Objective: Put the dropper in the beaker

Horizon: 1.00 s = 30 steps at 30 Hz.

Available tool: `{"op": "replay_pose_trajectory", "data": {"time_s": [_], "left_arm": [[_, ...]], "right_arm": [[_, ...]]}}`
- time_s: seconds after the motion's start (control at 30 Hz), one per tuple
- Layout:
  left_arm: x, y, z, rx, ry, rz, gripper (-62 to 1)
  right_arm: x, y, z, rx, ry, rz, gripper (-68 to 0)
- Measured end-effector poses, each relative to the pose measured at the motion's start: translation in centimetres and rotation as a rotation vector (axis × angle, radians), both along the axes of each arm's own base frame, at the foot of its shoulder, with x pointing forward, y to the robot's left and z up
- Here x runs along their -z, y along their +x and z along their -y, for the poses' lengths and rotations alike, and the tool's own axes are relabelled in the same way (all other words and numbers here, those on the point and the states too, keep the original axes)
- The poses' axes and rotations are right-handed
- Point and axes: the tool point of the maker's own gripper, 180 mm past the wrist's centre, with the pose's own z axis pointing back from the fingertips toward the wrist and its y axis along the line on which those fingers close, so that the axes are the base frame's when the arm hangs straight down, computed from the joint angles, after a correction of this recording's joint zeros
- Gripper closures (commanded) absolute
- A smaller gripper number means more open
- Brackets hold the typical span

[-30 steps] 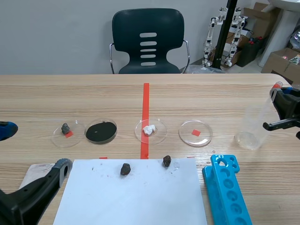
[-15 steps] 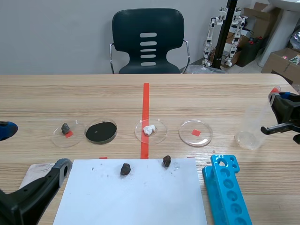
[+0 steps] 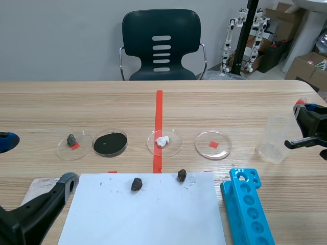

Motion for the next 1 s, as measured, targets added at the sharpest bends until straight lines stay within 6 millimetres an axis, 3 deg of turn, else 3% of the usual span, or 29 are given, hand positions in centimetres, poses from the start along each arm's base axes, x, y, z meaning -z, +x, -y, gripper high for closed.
{"op": "replay_pose_trajectory", "data": {"time_s": [0.23, 0.47, 1.0], "left_arm": [[0.0, 0.0, 0.0, 0.0, 0.0, 0.0, -62.3], [0.0, 0.0, 0.0, 0.0, 0.0, 0.0, -62.3], [0.0, 0.0, 0.0, 0.0, 0.0, 0.0, -62.3]], "right_arm": [[0.16, 0.0, 0.02, 0.001, -0.002, -0.009, -18.1], [0.47, -0.02, 0.06, 0.003, -0.005, -0.026, -46.7], [0.55, -0.03, 0.07, 0.003, -0.006, -0.03, -47.5]]}}
